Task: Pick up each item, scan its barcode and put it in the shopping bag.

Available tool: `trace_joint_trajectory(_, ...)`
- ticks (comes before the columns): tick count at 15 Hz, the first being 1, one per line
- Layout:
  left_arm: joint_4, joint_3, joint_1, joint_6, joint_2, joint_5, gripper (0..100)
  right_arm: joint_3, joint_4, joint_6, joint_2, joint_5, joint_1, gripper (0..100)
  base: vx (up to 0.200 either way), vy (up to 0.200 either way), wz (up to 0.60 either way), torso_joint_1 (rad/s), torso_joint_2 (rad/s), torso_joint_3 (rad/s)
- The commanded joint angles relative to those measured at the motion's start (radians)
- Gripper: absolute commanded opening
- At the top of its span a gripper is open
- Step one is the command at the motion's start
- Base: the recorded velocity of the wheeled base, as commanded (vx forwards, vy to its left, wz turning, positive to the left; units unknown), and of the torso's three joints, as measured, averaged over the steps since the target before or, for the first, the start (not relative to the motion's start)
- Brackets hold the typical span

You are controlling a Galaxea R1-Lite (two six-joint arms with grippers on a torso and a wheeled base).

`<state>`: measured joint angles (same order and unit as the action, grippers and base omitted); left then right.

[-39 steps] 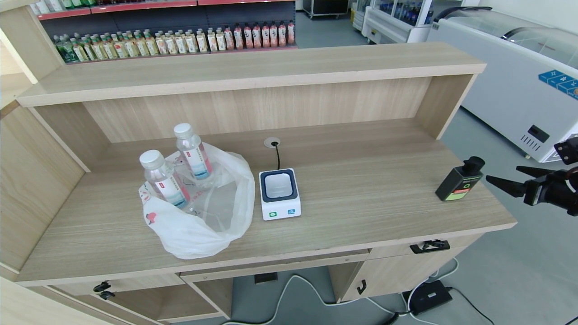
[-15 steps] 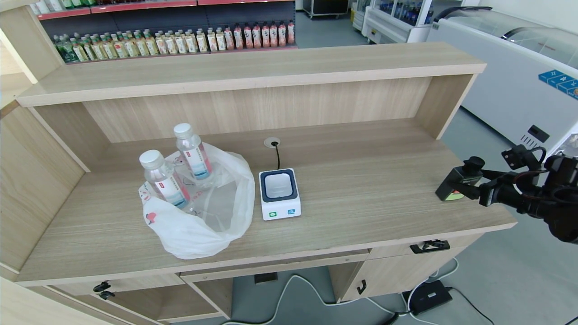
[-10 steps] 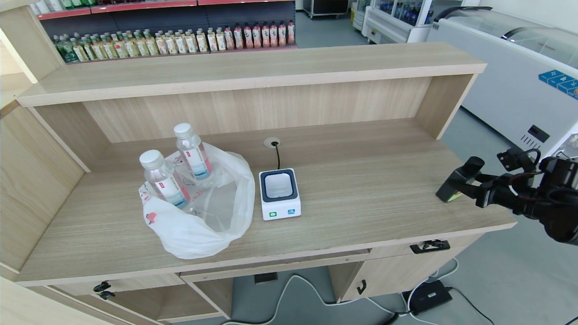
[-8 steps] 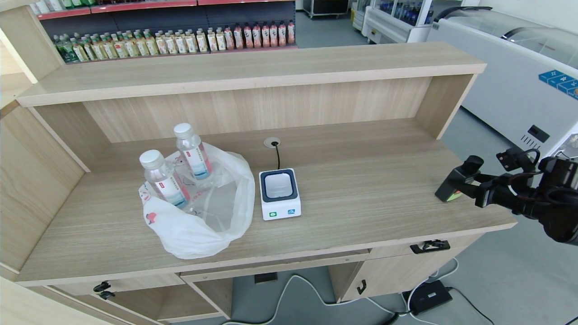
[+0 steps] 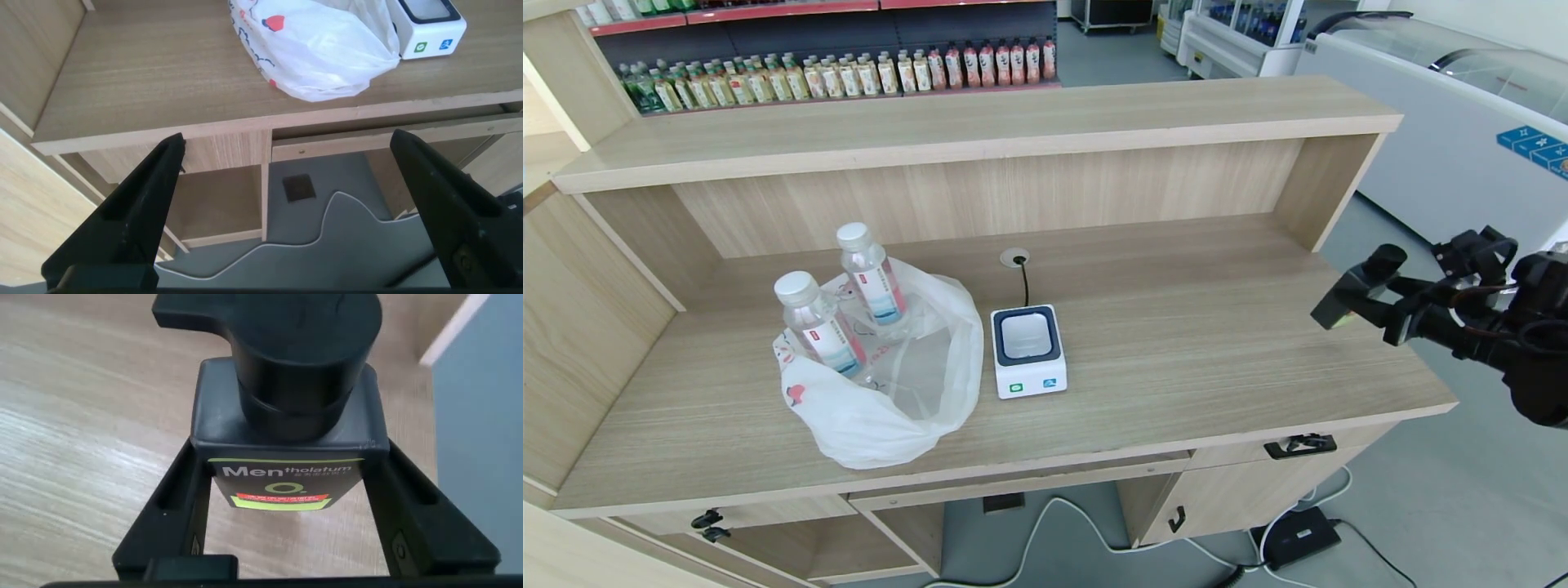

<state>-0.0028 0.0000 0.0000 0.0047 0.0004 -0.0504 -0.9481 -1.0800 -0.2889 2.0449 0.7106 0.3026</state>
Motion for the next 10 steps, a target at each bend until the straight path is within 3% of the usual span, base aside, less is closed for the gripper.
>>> trace_joint_trajectory(1,0.000,0.000,0.000,0.000,0.000,0.000,100,-0.015,-0.100,0.013,-0.184,0.003,-0.143,0,0.000,0.000,0.00,0.000,0.00,0.000)
trace_joint_trajectory(4,0.000,0.000,-0.002,0.000,0.000,0.000,100,-0.031,-0.253,-0.013,-0.296,0.004,-0.349,0,0.000,0.000,0.00,0.000,0.00,0.000)
trace_joint_trajectory(6,0.000,0.000,0.000,0.000,0.000,0.000,100,-0.026,-0.373,-0.121,-0.327,0.007,-0.523,0,0.000,0.000,0.00,0.000,0.00,0.000)
trace_joint_trajectory(8,0.000,0.000,0.000,0.000,0.000,0.000,100,-0.015,-0.402,-0.243,-0.339,0.021,-0.669,0,0.000,0.000,0.00,0.000,0.00,0.000)
trace_joint_trajectory(10,0.000,0.000,0.000,0.000,0.000,0.000,100,-0.018,-0.434,-0.303,-0.327,0.075,-0.744,0,0.000,0.000,0.00,0.000,0.00,0.000)
